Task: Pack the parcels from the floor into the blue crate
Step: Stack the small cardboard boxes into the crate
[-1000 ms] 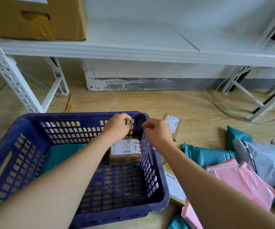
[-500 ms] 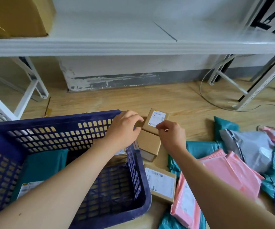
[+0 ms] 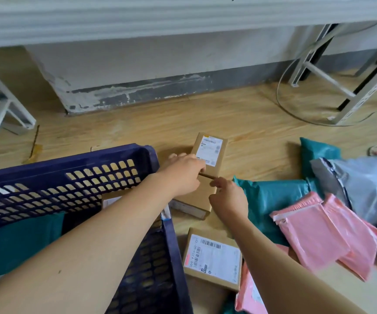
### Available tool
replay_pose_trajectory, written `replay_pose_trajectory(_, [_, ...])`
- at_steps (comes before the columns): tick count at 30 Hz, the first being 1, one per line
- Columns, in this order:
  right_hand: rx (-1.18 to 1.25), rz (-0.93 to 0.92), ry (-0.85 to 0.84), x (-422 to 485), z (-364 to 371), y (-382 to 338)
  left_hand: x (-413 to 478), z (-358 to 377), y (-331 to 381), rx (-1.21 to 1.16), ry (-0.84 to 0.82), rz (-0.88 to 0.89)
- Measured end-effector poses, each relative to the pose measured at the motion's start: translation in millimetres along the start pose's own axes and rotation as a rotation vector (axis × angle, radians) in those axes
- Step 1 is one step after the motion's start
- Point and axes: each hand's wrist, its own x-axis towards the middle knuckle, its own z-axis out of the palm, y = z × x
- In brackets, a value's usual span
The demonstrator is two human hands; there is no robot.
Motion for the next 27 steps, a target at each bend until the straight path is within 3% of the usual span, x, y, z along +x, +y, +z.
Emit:
replay_pose_trajectory(11, [-0.308, -0.164, -0.269, 44.7, 47.3, 17.1, 37.3, 24.0, -15.4, 0.085, -0.077, 0.005])
replay_pose_trajectory(17, [-0.416, -0.273, -0.267, 55.7, 67.0, 21.8, 42.3, 29.4, -20.0, 0.101, -0.052, -0.008])
replay_pose_trajectory(27, [-0.561, -0.225, -0.27, 56.3, 65.1, 22.3, 40.9, 34.2, -20.3, 0.168, -0.025, -0.014])
